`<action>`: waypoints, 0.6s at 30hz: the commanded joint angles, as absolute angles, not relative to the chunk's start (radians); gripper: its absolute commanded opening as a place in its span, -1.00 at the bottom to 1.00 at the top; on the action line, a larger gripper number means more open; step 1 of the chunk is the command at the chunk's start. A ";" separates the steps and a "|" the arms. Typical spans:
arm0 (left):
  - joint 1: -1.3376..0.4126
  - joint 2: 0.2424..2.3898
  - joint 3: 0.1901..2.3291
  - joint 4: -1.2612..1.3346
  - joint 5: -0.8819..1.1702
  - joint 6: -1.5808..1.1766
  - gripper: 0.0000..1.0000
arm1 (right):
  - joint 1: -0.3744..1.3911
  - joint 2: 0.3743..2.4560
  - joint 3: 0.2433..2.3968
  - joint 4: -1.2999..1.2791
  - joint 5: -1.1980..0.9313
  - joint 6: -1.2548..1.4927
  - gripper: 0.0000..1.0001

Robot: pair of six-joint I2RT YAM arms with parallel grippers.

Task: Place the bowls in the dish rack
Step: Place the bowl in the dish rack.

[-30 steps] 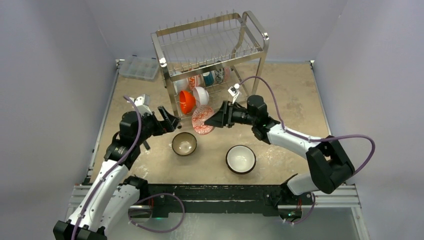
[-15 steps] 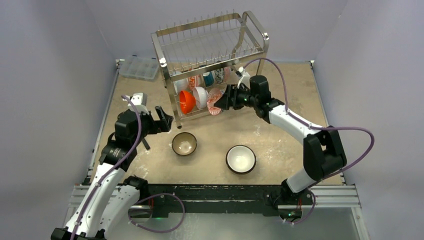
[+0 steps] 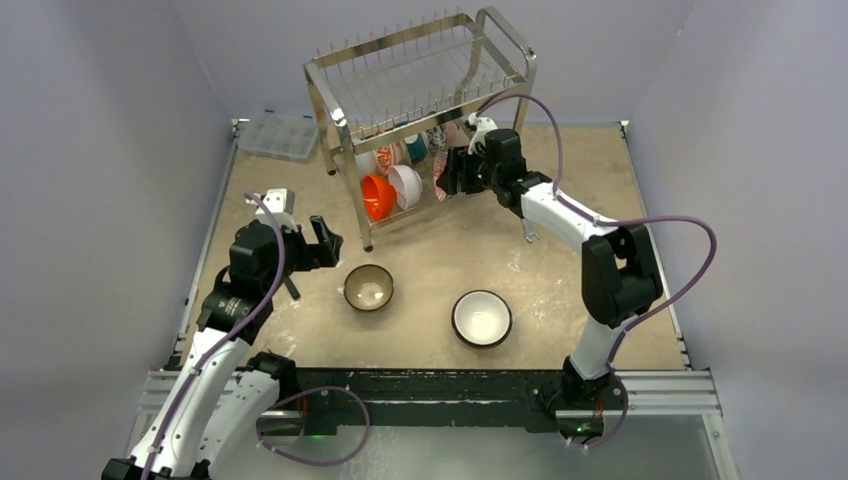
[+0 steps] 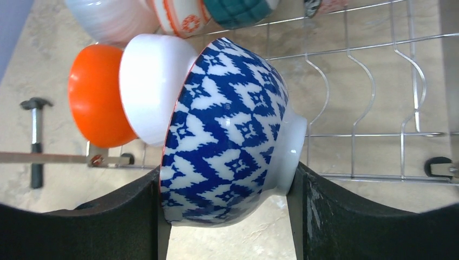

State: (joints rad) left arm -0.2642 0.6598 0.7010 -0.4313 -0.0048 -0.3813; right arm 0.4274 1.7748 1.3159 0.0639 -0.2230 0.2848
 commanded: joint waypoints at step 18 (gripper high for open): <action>-0.266 0.659 0.713 -0.411 -0.005 -0.364 0.98 | 0.466 1.841 1.348 0.232 0.031 0.150 -1.00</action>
